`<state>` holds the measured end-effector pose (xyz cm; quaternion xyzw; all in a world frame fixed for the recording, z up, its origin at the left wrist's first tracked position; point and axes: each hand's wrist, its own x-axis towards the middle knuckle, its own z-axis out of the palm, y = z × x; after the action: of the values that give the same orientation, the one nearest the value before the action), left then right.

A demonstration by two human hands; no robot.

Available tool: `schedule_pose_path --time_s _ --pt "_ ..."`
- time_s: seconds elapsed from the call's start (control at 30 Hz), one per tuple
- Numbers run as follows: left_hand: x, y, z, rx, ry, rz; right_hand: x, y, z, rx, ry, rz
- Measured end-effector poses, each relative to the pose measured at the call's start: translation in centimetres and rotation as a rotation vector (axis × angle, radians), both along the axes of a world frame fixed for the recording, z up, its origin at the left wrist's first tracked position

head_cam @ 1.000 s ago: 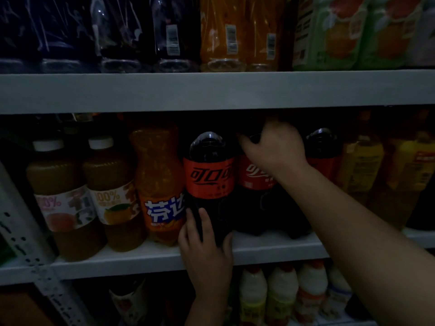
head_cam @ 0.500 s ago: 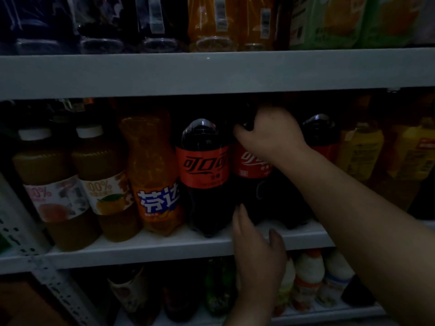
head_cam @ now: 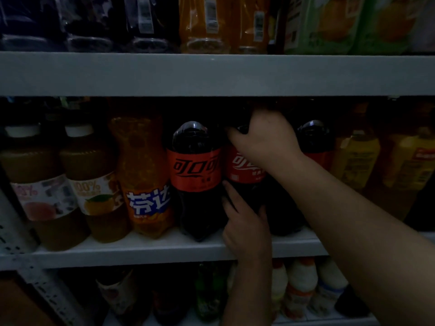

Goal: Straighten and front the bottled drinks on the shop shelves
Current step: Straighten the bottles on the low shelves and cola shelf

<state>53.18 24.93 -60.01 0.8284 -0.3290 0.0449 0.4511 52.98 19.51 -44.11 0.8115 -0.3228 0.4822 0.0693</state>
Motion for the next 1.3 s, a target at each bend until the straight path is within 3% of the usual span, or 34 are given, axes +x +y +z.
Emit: schedule_pose_path --time_s 0.2,0.37,0.53,0.8,0.97,1.03,1.1,1.17,1.23,1.3 --pt "-0.2 -0.8 0.0 -0.146 0.286 0.090 0.2 -0.3 -0.2 0.009 -0.010 -0.011" --pt "-0.9 -1.5 -0.3 -0.272 0.388 0.154 0.2 -0.2 0.1 0.003 -0.119 -0.109" --pt "-1.3 -1.3 -0.1 -0.323 0.315 0.180 0.6 0.1 0.5 0.091 -0.234 -0.145" --pt "-1.1 0.8 0.7 -0.332 0.345 0.074 1.5 0.8 1.0 0.254 -0.353 -0.185" --pt "0.3 1.9 0.4 -0.267 0.302 -0.135 1.5 1.1 0.9 0.262 -0.400 -0.224" --pt "0.4 1.9 0.1 -0.292 0.154 -0.106 1.1 1.1 1.0 0.276 -0.402 -0.214" --pt "0.3 2.0 -0.2 -0.333 0.087 -0.058 -0.3 1.8 0.2 0.213 -0.378 -0.149" --pt "0.5 1.7 -1.0 -0.307 0.035 -0.039 -2.7 2.9 -2.0 0.016 -0.424 -0.078" --pt "1.1 1.3 -2.1 -0.258 -0.049 0.016 -5.9 3.9 -5.1 -0.131 -0.505 -0.132" --pt "1.2 1.3 -2.4 -0.304 -0.115 0.007 -8.7 4.0 -7.2 -0.077 -0.557 -0.199"
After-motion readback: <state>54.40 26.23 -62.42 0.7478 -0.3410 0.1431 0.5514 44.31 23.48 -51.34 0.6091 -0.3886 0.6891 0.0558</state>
